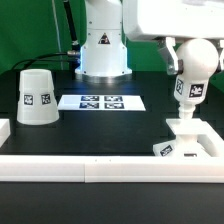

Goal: Assemble lamp

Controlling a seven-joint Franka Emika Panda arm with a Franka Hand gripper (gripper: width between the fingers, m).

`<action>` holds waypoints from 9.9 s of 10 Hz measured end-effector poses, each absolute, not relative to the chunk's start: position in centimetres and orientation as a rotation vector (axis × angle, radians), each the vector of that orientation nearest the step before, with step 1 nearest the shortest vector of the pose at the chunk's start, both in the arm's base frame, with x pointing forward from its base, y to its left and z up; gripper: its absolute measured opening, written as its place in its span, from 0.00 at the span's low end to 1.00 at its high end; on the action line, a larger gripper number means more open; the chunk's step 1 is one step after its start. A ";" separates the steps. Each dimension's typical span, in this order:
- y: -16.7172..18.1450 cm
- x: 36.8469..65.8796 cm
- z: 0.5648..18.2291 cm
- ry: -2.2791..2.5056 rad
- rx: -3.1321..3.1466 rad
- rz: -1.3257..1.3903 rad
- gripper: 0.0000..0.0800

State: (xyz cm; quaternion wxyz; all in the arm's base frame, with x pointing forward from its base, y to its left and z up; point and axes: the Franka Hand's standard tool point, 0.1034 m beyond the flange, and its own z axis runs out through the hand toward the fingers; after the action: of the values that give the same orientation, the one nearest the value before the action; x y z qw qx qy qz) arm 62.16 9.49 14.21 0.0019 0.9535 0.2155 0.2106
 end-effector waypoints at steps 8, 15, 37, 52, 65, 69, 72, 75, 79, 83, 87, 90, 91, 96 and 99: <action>9.7 62.4 13.8 0.679 2.979 0.697 0.72; 10.1 61.8 11.8 0.693 2.990 0.655 0.72; 9.7 60.0 12.4 0.699 3.023 0.532 0.87; 10.4 59.6 11.8 0.688 3.110 0.013 0.72; 10.7 59.7 11.7 -0.855 3.095 -0.023 0.72; 10.5 59.7 11.7 -1.317 2.956 -0.066 0.72; 10.8 59.7 11.7 -1.448 2.903 -0.081 0.85; 11.0 59.8 11.8 -1.202 3.011 -0.065 0.87; 11.0 59.8 11.8 -0.673 3.179 -0.035 0.87; 10.8 59.9 11.8 0.109 3.208 0.017 0.87; 10.9 60.0 11.8 0.721 3.117 0.044 0.87; 10.7 60.0 11.8 1.021 3.018 0.047 0.87; 10.7 60.0 11.8 1.131 2.977 0.050 0.87; 10.5 60.0 11.7 1.440 2.814 0.041 0.87; 10.4 60.0 11.7 1.397 2.836 0.041 0.72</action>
Offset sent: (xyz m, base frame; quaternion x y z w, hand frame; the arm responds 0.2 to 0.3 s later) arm 0.0033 0.0030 0.0028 0.0002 -0.0020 0.0036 1.0000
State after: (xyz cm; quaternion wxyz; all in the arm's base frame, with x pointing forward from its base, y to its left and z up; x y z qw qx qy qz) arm 59.95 10.45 11.68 -0.0102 0.8970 0.4418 0.0130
